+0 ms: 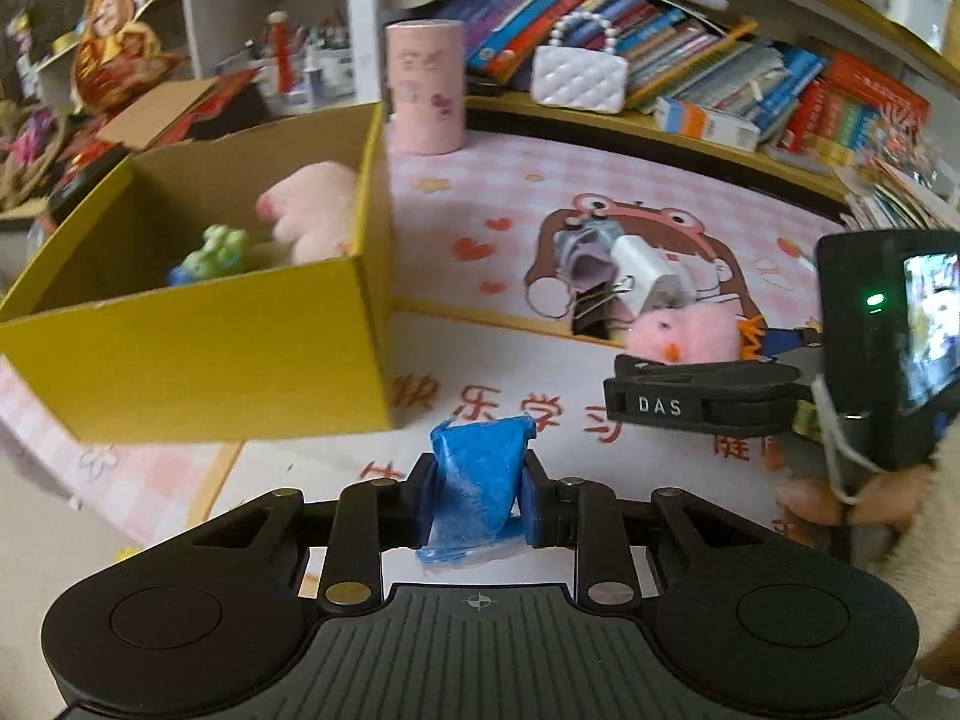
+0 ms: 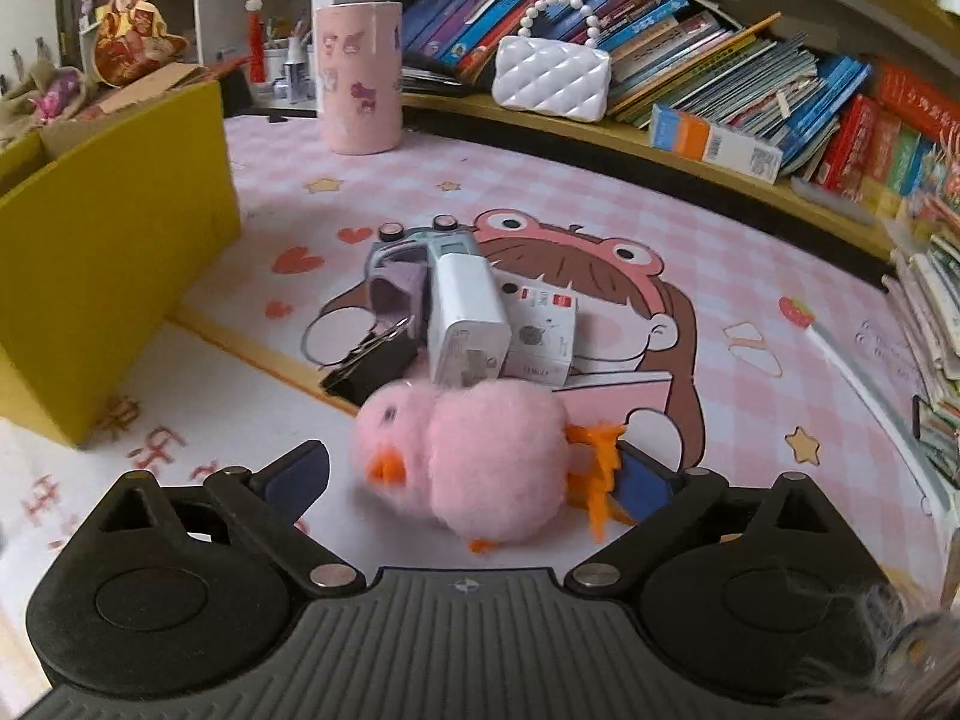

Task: Organize objects
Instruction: 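Grasp the blue packet with left tool while right tool grasps pink plush chick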

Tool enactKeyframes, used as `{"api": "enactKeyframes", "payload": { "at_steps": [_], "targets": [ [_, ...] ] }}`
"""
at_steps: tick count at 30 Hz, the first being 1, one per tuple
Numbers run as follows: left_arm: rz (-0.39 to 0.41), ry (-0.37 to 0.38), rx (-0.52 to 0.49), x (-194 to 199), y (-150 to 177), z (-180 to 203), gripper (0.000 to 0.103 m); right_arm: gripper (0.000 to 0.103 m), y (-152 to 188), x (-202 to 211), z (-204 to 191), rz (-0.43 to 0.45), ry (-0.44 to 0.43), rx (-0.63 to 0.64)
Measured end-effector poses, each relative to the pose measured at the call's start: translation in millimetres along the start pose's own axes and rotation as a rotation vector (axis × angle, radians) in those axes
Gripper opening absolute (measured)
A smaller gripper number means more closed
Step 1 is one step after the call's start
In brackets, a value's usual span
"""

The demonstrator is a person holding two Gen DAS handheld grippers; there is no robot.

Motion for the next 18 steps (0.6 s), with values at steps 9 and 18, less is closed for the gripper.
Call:
{"api": "enactKeyframes", "payload": {
  "at_steps": [9,18],
  "targets": [
    [0.017,0.02,0.031,5.1,-1.9,2.0,0.025,0.086,-1.4,-4.6,6.1,0.024,0.042,0.006],
    [0.019,0.076,0.041,0.3,0.4,-2.8,0.025,0.086,-4.7,38.0,15.2,0.027,0.077,-0.081]
  ]
}}
Point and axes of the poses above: each gripper's, at about its wrist camera, not at the fingertips, and x roughly against the way its jaws point, z to its right, y to its underside, the point moved 5 cm from there along -x, roughly the way its jaws point, and after that the axes turned 14 degrees about z, right-handed, at the moved point
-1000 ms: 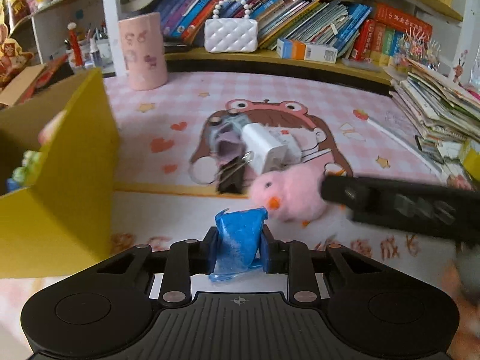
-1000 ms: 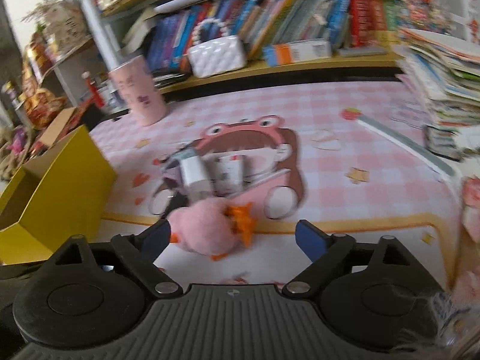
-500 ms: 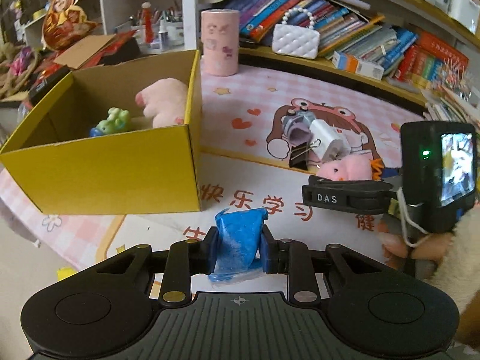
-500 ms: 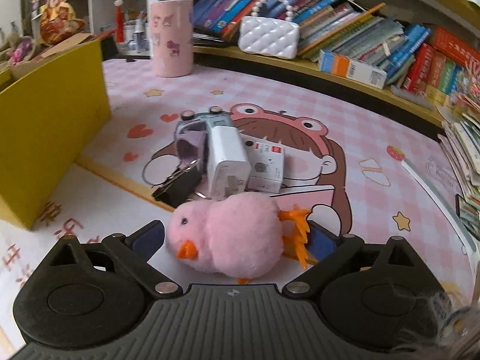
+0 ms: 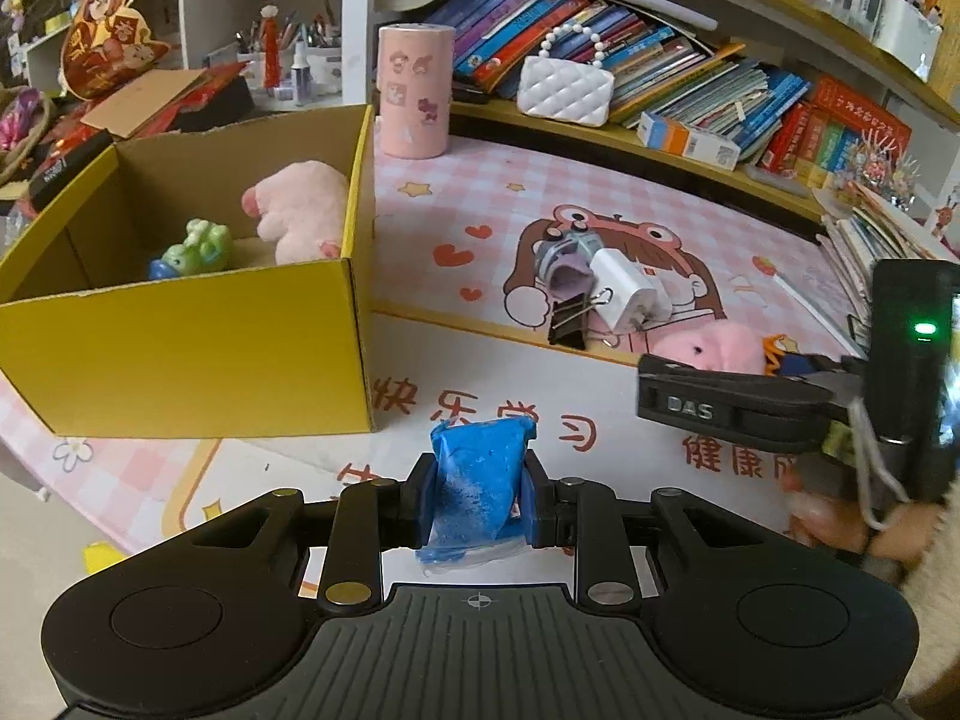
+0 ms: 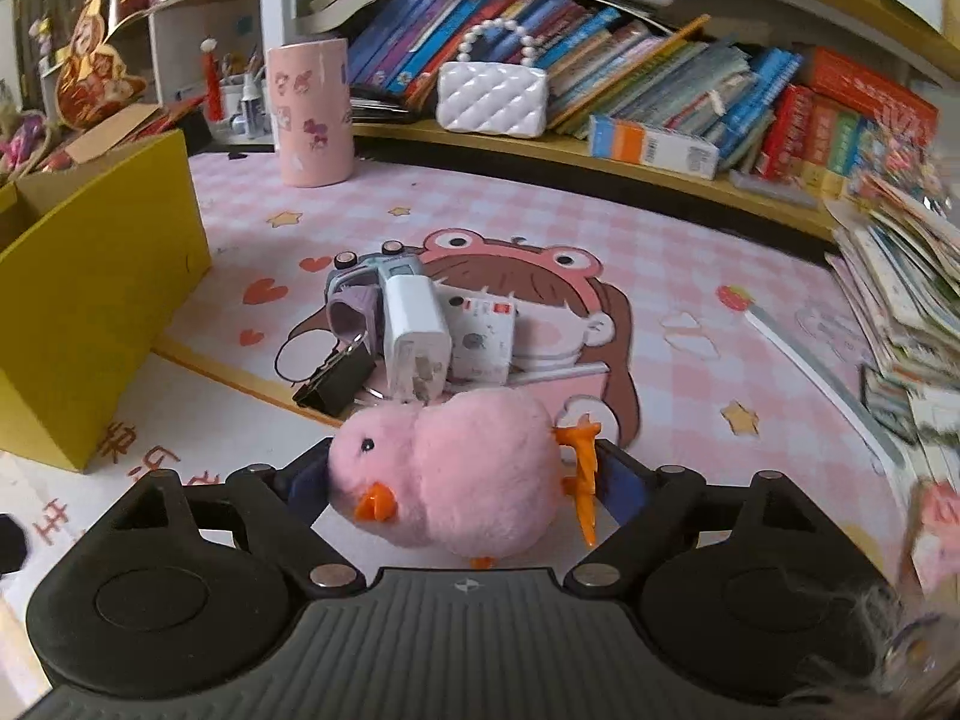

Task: Organize objects
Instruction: 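Grasp the blue packet with left tool while right tool grasps pink plush chick, then carry the blue packet and pink chick in both tools to the yellow box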

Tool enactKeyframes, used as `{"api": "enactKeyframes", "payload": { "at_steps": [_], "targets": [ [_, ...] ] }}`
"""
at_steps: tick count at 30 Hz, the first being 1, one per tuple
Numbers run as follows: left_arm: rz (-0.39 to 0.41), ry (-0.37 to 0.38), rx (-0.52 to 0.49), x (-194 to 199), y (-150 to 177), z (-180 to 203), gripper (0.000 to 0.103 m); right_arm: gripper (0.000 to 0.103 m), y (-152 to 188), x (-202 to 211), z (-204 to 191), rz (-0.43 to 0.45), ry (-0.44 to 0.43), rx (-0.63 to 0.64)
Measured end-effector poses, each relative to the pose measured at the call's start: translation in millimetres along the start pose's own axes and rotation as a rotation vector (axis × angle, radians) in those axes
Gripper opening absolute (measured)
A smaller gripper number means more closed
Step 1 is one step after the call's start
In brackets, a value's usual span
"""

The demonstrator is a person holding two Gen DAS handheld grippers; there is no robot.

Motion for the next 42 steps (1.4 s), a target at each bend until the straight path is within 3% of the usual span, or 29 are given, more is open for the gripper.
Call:
{"api": "enactKeyframes", "payload": {
  "at_steps": [6,10,15,23,30,36,42],
  "targets": [
    [0.024,0.067,-0.015,8.4,5.8,-7.6,0.025,0.086,3.0,40.8,-10.8,-0.009,0.04,-0.043],
    [0.088,0.121,-0.079,26.4,10.3,-16.1,0.025,0.086,1.4,79.7,-33.3,0.018,0.068,-0.011],
    [0.125,0.164,-0.038,53.8,18.8,-48.5,0.025,0.086,7.1,129.0,-69.8,0.015,0.082,-0.003],
    [0.138,0.119,0.017,96.7,35.4,-121.7,0.025,0.086,39.1,169.5,-157.8,-0.063,-0.013,-0.022],
    [0.149,0.052,0.05,133.9,53.8,-182.6,0.025,0.086,47.8,188.1,-224.4,-0.055,-0.087,-0.013],
    [0.214,0.003,0.067,159.1,44.9,-216.2,0.025,0.086,36.6,192.3,-257.1,-0.043,-0.13,0.002],
    [0.273,0.016,0.064,158.2,17.7,-228.2,0.025,0.086,9.0,181.6,-267.0,-0.01,-0.137,0.026]
  ]
}}
Point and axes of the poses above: each gripper's, at about its wrist camera, not at the fingertips, and x roughly against the way its jaws point, z to its right, y to its underside, the point moved 5 cm from there along -x, roughly the way its jaws point, and after that the axes turned 14 degrees about z, right-handed, at the moved point
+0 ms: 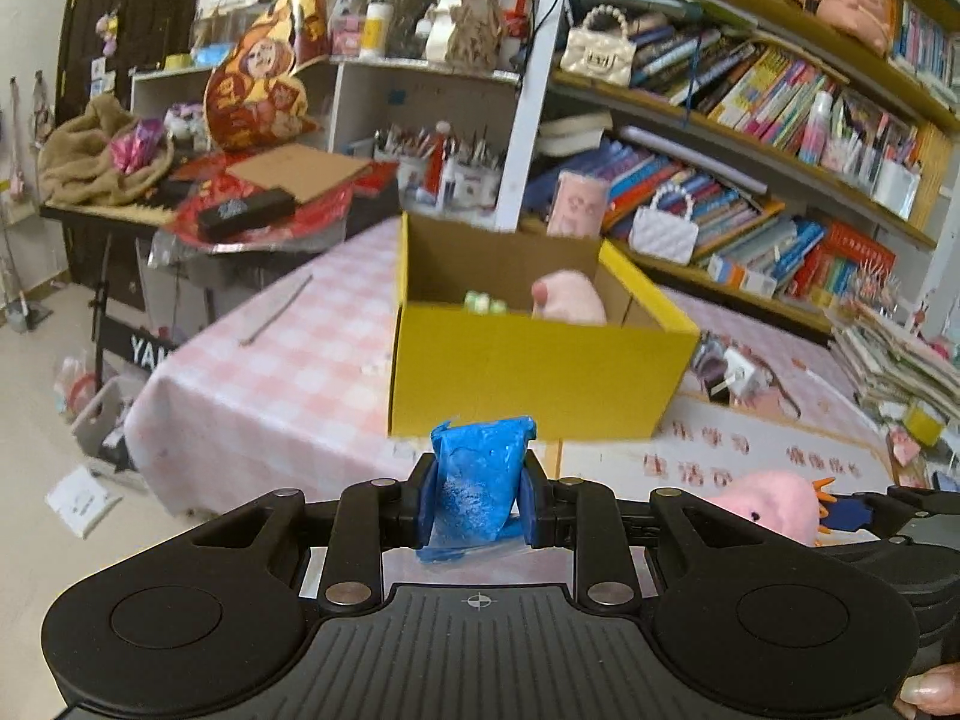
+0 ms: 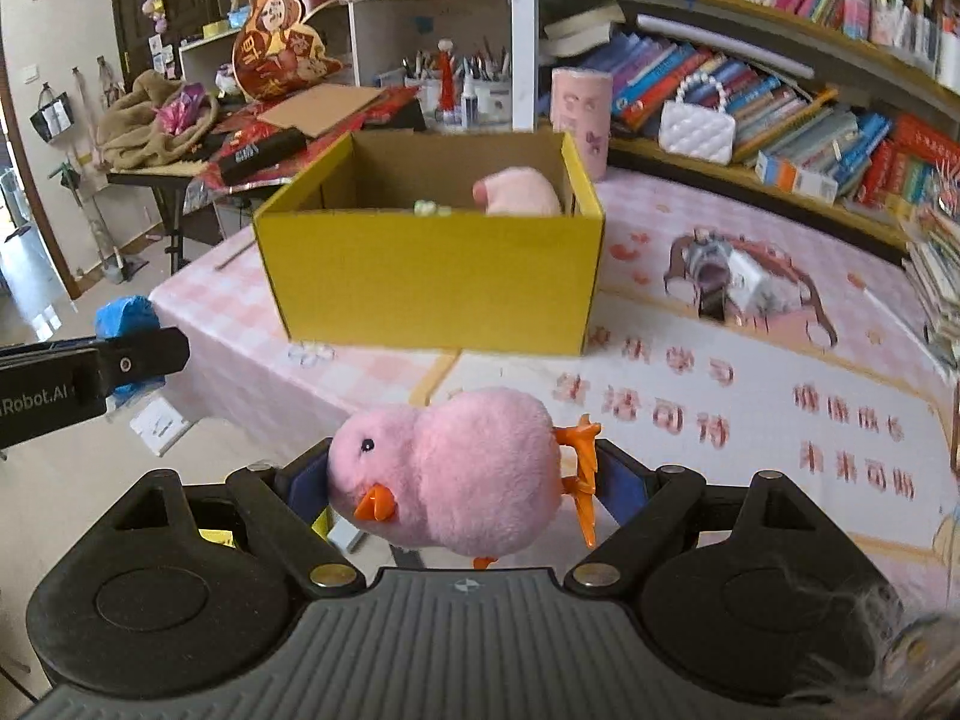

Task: Organize objects
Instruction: 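Carry the blue packet and pink chick in both tools to the yellow box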

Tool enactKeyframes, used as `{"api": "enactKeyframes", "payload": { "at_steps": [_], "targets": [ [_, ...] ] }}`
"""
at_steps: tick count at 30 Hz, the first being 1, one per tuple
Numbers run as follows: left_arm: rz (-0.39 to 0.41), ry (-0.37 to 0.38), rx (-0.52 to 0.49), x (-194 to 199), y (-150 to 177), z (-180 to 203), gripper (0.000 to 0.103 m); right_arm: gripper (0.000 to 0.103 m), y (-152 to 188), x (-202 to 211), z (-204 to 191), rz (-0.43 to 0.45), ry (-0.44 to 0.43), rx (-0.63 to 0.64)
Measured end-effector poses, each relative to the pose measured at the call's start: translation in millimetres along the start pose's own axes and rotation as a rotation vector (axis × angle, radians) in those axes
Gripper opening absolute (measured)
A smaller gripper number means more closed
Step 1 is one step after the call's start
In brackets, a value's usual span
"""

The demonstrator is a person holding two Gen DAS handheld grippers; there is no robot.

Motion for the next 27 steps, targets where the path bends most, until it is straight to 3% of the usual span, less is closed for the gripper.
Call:
{"api": "enactKeyframes", "payload": {
  "at_steps": [9,15,20,27],
  "targets": [
    [0.093,0.01,-0.051,-57.4,-53.4,11.3,0.025,0.086,-77.9,-54.5,24.7,0.132,0.019,-0.062],
    [0.065,0.002,-0.087,-119.4,-61.5,25.6,0.025,0.086,-134.4,-115.0,39.1,0.196,-0.021,-0.124],
    [-0.022,-0.013,-0.105,-167.2,-50.5,30.6,0.025,0.087,-151.3,-184.8,36.4,0.062,-0.136,-0.107],
    [-0.143,-0.055,-0.173,-204.0,-28.8,37.0,0.025,0.087,-137.1,-259.6,23.0,-0.134,-0.253,-0.045]
  ]
}}
Point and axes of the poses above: each gripper's, at about its wrist camera, not at the fingertips, and x roughly against the way its jaws point, z to its right, y to its underside, the point moved 5 cm from there along -x, roughly the way its jaws point, and after that the axes turned 14 degrees about z, right-handed, at the moved point
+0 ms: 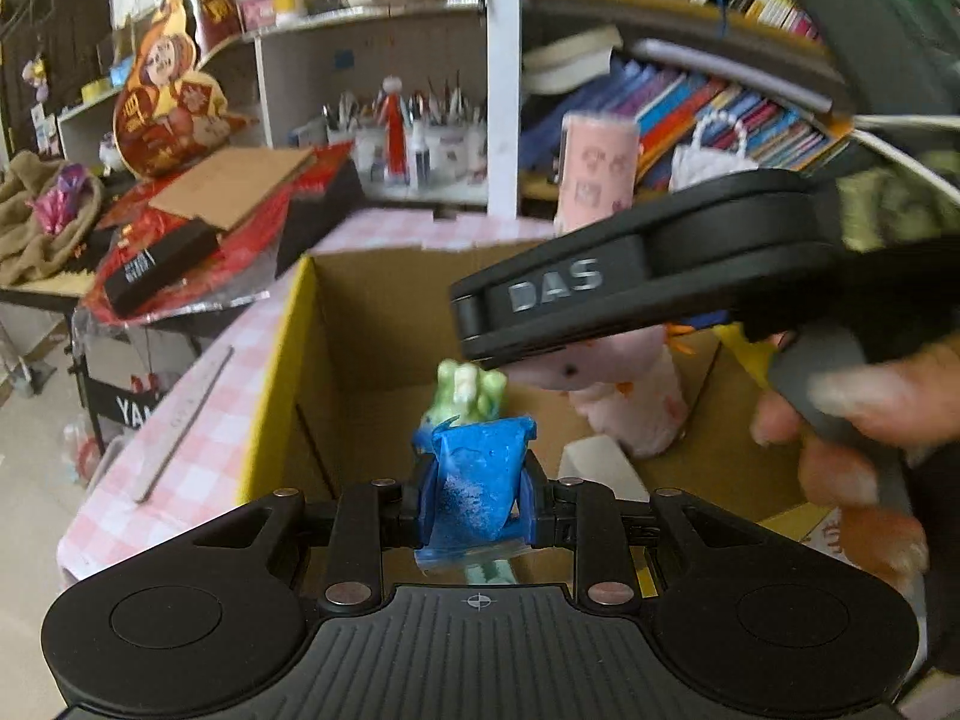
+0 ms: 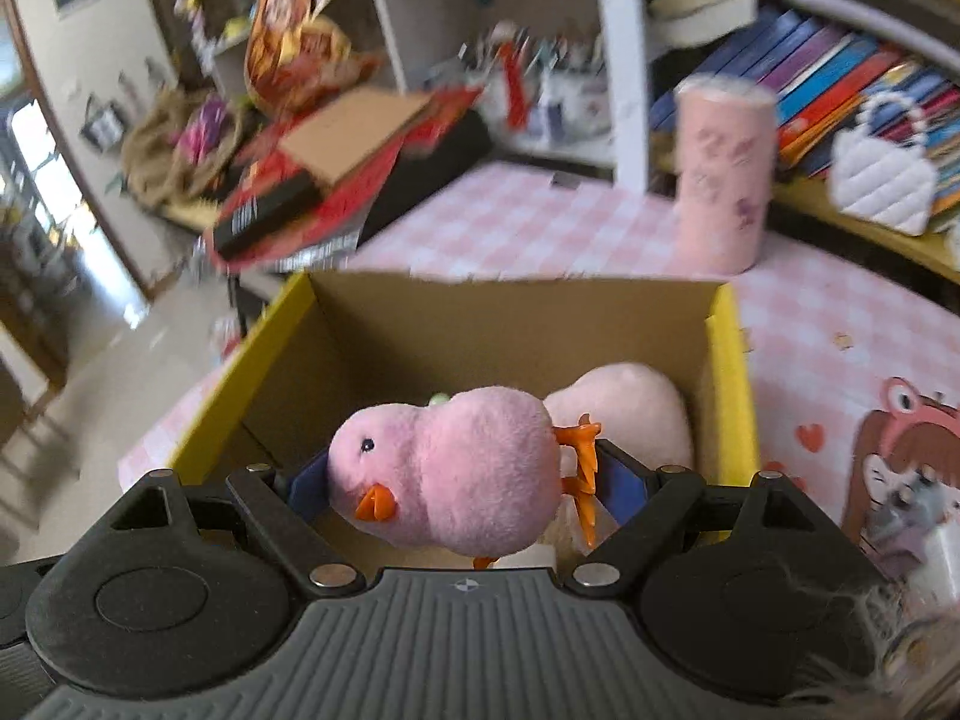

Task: Organize objects
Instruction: 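Carry the blue packet and pink chick in both tools to the yellow box, then open both tools to drop the packet and chick into the box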

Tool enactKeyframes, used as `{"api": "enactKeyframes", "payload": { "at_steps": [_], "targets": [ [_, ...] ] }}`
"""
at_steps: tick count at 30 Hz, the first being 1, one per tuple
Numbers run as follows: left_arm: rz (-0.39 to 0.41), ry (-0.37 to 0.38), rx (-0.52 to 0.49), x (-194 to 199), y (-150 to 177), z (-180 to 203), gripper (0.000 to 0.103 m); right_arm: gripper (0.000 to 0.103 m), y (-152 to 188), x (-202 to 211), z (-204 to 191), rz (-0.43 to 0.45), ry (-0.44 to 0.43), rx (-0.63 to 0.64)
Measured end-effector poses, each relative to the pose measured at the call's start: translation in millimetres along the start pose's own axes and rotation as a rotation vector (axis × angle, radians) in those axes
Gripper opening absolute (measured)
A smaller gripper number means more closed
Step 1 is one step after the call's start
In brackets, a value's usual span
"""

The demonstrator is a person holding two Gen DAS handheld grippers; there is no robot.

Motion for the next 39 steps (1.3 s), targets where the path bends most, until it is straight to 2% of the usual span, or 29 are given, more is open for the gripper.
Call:
{"api": "enactKeyframes", "payload": {
  "at_steps": [6,11,14,16,19,21,23,27,34,39],
  "targets": [
    [-0.046,-0.026,0.015,-12.8,5.1,-1.4,0.025,0.087,16.2,-24.5,-1.4,-0.131,-0.044,0.028],
    [-0.057,-0.041,0.026,-18.5,5.4,-1.6,0.027,0.088,18.6,-22.5,2.3,-0.151,-0.057,0.005],
    [-0.066,-0.068,0.031,-18.1,4.3,-3.0,0.037,0.093,15.7,-21.1,0.9,-0.138,-0.078,0.0],
    [-0.065,-0.089,0.022,-16.8,1.7,-3.1,0.053,0.095,9.9,-16.4,-0.1,-0.105,-0.086,0.004],
    [-0.036,-0.104,0.016,-5.8,-4.1,-0.7,0.056,0.096,-1.2,0.1,-0.8,-0.039,-0.077,0.014],
    [-0.011,-0.11,0.032,3.6,-8.9,-0.2,0.063,0.095,-11.4,23.4,2.6,0.041,-0.062,0.001],
    [0.029,-0.113,0.047,14.9,-13.7,0.3,0.069,0.093,-18.7,48.6,7.9,0.124,-0.013,-0.003],
    [0.112,-0.094,0.053,40.3,-19.0,1.1,0.07,0.092,-17.4,108.8,18.6,0.273,0.08,-0.015],
    [0.224,-0.054,0.051,92.5,-19.8,3.4,0.077,0.091,13.0,181.6,21.0,0.388,0.212,-0.037],
    [0.237,-0.032,0.035,121.8,-10.1,6.3,0.082,0.091,54.0,212.5,14.3,0.379,0.267,-0.081]
  ]
}}
Point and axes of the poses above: each gripper's, at about its wrist camera, not at the fingertips, and x roughly against the way its jaws point, z to its right, y to its underside, the point moved 5 cm from there along -x, roughly the way its jaws point, and after that the axes turned 14 degrees about z, right-handed, at the moved point
